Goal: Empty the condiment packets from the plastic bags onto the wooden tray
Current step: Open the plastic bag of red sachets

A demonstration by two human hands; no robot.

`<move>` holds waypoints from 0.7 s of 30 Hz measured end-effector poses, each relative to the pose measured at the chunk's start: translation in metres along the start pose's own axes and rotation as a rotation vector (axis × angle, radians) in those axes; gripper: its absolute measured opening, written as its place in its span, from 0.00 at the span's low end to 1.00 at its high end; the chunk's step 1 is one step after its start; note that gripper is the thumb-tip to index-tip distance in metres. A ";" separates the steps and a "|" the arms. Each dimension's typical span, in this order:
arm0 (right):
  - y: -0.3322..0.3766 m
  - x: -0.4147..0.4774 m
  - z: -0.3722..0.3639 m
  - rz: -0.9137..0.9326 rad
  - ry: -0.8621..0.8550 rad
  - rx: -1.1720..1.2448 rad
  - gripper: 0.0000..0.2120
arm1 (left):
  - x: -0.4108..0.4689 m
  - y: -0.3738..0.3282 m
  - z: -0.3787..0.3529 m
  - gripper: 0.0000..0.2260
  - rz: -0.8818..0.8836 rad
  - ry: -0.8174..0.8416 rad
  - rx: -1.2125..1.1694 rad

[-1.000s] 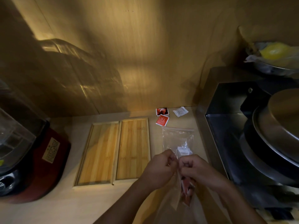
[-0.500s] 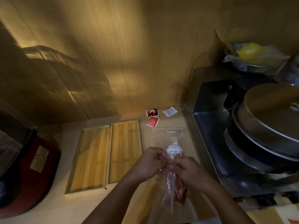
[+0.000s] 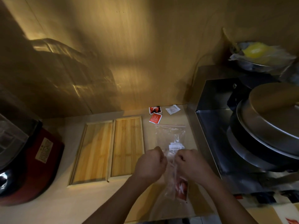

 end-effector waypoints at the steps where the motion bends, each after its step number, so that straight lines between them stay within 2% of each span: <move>1: 0.005 0.001 0.000 0.009 -0.023 -0.002 0.12 | -0.003 0.003 -0.001 0.11 0.097 -0.027 -0.088; 4: 0.011 0.000 -0.002 0.018 -0.051 0.015 0.12 | -0.013 0.013 -0.014 0.15 0.285 0.014 -0.260; 6: 0.007 -0.002 -0.003 -0.026 -0.090 0.072 0.12 | -0.021 0.014 -0.019 0.15 0.303 0.068 -0.291; 10: 0.002 -0.005 -0.009 -0.070 -0.164 0.194 0.14 | -0.029 0.006 -0.027 0.11 0.337 0.198 -0.642; 15: 0.000 -0.009 -0.017 -0.177 -0.110 0.387 0.17 | -0.024 0.012 -0.026 0.17 0.389 0.083 -0.759; 17: -0.006 -0.011 -0.016 -0.184 -0.098 0.331 0.15 | -0.024 0.022 -0.025 0.16 0.427 0.027 -0.724; 21: -0.016 -0.020 0.001 -0.199 -0.136 0.088 0.13 | -0.017 0.045 -0.007 0.11 0.375 -0.147 -0.349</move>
Point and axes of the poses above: each hand's wrist, its own x-axis towards the middle knuckle, its own z-axis out of the back of the hand, y = z × x, the point moved 5 cm from there along x, towards the middle knuckle, and after that the axes turned 12 degrees about -y, right-handed, at the moved point
